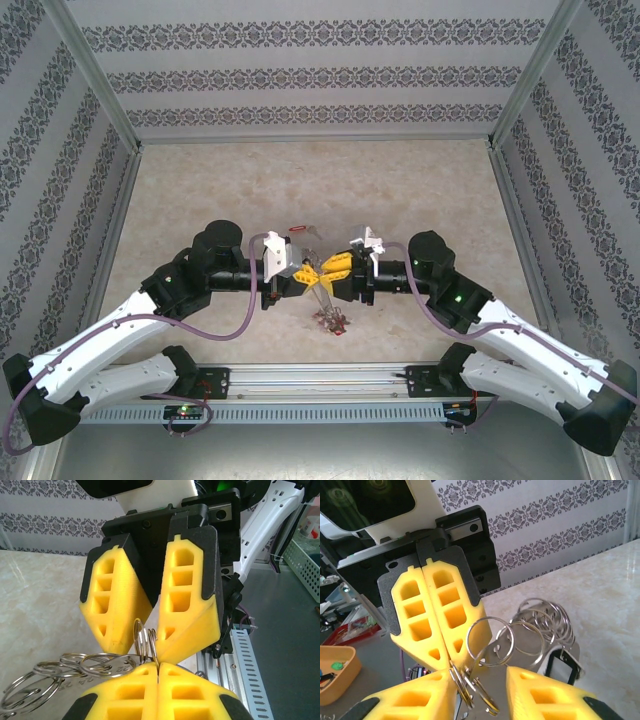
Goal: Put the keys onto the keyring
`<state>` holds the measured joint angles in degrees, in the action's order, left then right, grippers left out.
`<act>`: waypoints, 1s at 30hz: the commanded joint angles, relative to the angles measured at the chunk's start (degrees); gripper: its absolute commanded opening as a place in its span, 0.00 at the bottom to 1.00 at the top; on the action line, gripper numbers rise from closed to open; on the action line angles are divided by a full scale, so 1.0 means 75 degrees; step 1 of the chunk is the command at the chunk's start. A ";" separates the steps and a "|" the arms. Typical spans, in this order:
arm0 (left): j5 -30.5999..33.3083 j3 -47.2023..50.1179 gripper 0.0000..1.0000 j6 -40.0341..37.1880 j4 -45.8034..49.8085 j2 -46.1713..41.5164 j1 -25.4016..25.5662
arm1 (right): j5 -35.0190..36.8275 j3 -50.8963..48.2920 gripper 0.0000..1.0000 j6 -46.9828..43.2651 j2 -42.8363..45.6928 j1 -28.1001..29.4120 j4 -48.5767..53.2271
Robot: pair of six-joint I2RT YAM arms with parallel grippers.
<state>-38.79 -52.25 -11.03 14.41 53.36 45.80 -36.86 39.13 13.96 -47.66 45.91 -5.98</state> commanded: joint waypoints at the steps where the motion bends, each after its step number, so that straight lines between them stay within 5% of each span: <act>1: 0.0183 -0.0096 0.00 -0.0319 -0.0229 -0.0024 0.0070 | 0.0110 -0.0049 0.31 0.0222 0.0398 0.0095 -0.0329; 13: 0.0353 -0.0222 0.00 -0.0451 -0.0026 -0.0013 0.0069 | 0.0685 -0.0155 0.39 -0.0030 0.1225 0.0031 0.0677; 22: 0.0361 -0.0371 0.00 -0.0499 0.0147 0.0129 0.0069 | 0.0769 -0.0189 0.18 -0.0443 0.1531 0.0245 0.1484; 30: 0.0414 -0.0383 0.00 -0.0414 0.0199 0.0205 0.0069 | 0.1040 -0.0268 0.17 -0.0650 0.0975 0.0866 0.1242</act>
<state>-35.73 -52.51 -13.54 16.62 54.92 45.80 -30.79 37.98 10.46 -40.64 51.16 4.54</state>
